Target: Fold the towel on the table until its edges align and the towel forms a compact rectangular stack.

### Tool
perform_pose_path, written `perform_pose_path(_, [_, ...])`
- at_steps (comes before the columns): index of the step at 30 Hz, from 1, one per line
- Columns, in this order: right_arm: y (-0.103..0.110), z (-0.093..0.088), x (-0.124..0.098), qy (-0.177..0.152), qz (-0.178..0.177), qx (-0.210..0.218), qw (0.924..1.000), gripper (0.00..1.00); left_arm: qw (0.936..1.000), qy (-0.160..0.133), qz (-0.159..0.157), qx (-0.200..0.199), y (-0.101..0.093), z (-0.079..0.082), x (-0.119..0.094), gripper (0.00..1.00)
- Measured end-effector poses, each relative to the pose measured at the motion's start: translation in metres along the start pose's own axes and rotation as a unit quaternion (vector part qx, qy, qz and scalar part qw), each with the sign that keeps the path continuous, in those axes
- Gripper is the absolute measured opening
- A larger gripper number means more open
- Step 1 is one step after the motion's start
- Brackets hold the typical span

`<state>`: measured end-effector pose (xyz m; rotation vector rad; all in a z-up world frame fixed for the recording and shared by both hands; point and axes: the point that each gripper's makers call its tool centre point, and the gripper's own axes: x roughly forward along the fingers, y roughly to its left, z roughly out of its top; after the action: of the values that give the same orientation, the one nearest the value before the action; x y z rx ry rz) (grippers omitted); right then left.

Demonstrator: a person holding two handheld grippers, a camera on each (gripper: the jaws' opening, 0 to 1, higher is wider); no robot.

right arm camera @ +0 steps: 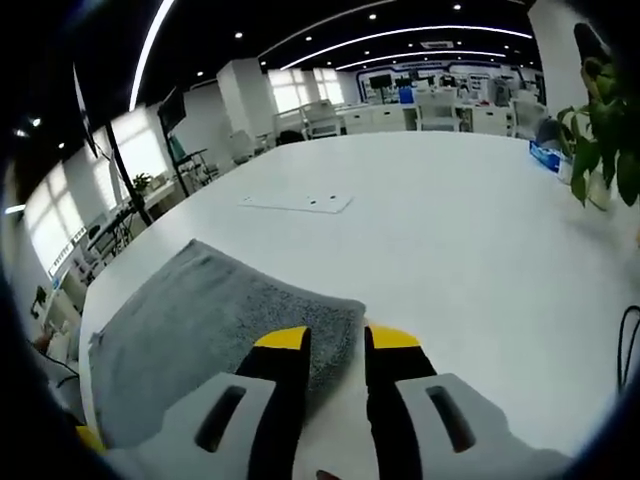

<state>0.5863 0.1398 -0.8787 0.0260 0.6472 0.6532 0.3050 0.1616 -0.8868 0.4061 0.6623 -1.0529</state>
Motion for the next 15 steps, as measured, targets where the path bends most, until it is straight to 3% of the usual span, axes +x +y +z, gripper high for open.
perform_pose_path(4, [-0.005,0.002,0.002,-0.005,-0.005,0.007,1.0000,0.18,0.9996,-0.013,-0.025,0.010,-0.017,0.010,0.006,0.26])
perform_pose_path(11, [-0.011,0.006,0.009,-0.012,-0.010,0.013,0.9998,0.15,0.9968,0.008,-0.055,0.058,-0.034,0.010,0.021,0.24])
perform_pose_path(15, [-0.020,0.004,0.015,-0.004,-0.020,-0.021,0.9996,0.10,0.9965,0.004,-0.062,0.055,-0.034,0.016,0.027,0.23])
